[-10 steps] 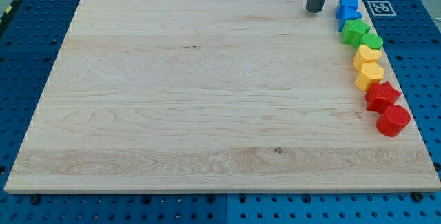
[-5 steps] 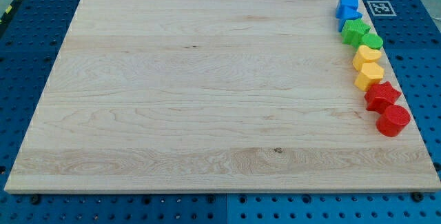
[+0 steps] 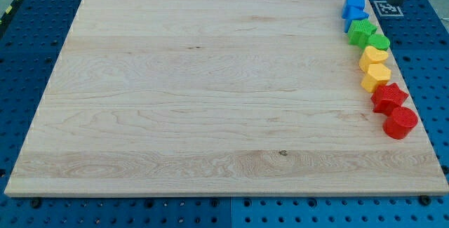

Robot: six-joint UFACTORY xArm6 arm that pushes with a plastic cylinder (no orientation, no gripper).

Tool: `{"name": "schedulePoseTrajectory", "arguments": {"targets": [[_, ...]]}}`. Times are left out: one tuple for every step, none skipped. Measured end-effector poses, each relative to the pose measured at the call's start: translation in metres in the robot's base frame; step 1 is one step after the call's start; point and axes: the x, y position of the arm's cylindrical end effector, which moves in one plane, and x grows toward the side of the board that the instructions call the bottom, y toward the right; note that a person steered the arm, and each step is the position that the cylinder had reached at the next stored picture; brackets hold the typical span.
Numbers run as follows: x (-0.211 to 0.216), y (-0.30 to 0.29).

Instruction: Separate the red circle from the line of blocks

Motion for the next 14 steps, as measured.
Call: {"name": "schedulePoseTrajectory", "arguments": {"targets": [[0.048, 0.0], [0.083, -0.007], [0.116, -0.001], [0.13, 0.0], [0.206, -0.001], [0.264, -0.003], [0.308, -0.01], [0.309, -0.01], [0.307, -0.011], [0.287, -0.026], [0.287, -0.027], [0.302, -0.051], [0.307, -0.069], [0.29, -0.06]]}}
